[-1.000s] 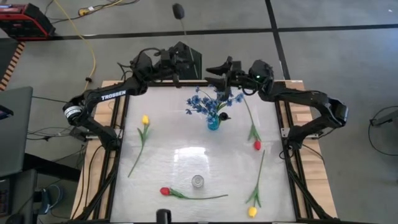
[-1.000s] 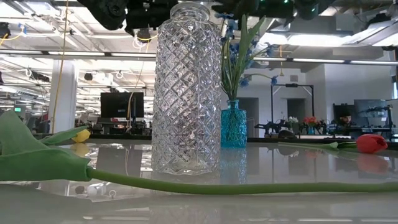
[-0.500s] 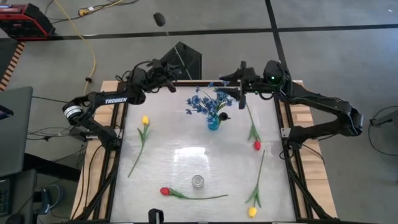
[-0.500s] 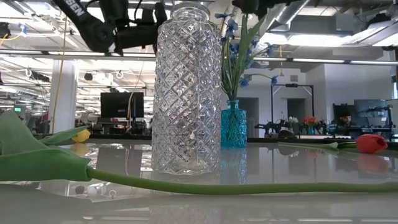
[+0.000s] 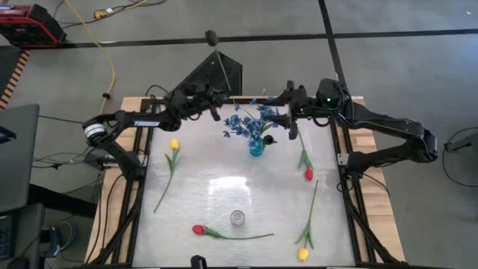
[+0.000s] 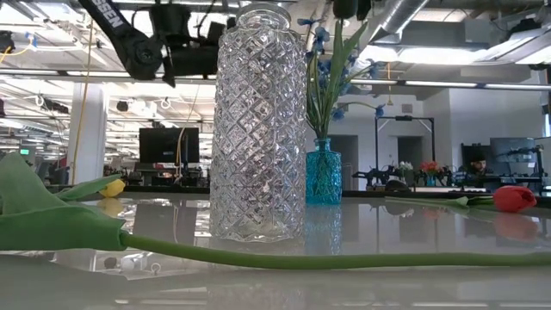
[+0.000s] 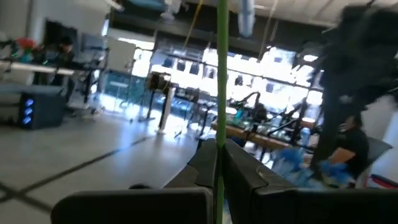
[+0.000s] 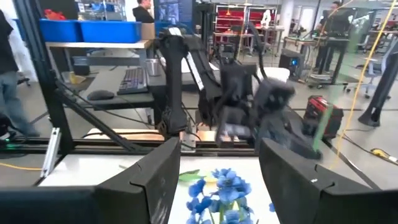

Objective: Sort flowers into vase by color
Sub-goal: Put the black flower into the blue vase

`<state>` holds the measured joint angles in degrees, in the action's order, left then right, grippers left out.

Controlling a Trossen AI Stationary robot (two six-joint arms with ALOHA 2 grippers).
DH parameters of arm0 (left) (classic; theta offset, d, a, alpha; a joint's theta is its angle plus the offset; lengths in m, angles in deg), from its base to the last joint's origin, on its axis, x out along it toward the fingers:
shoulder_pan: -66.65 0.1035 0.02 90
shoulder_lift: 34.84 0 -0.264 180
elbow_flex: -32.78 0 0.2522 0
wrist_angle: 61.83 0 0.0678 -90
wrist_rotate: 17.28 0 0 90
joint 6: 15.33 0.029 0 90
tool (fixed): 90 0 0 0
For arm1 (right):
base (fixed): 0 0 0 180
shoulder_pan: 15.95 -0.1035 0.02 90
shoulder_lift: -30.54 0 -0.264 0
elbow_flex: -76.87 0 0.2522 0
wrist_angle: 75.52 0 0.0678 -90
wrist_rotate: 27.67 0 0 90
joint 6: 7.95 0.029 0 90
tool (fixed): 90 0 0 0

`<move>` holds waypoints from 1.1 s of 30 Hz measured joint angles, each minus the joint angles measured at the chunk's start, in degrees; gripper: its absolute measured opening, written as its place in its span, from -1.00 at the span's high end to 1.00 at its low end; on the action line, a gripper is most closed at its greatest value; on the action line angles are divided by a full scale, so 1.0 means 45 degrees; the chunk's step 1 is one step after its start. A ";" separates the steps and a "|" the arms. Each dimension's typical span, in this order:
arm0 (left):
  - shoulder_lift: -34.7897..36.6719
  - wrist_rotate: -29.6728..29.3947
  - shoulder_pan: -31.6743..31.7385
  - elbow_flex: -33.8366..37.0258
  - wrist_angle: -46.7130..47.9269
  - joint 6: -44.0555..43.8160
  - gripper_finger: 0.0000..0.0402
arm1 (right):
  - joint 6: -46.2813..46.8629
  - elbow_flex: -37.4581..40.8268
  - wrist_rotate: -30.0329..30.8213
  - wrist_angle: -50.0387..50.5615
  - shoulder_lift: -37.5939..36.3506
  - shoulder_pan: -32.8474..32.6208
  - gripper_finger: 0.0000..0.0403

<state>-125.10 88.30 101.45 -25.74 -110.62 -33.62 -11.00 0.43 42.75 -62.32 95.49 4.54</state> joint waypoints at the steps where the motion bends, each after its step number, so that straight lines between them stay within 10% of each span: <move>1: -0.0256 -0.0220 -0.0102 0.0000 -0.0110 0.0005 1.00 | 0.0004 0.0000 0.0000 0.0070 -0.0098 -0.0066 -0.21; 21: -0.4270 -0.1932 -0.2744 0.0005 -0.3512 -0.2461 1.00 | -0.0043 -0.0005 0.0044 0.1693 -0.2221 -0.1738 -0.21; 33: -0.4275 -0.6067 -0.4196 0.0005 -0.3689 0.0299 1.00 | -0.0096 -0.0005 0.0427 0.1803 -0.2090 -0.2307 -0.21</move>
<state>-144.33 61.00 82.57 -25.71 -127.22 -32.27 -11.43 0.41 44.68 -54.20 86.09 -5.84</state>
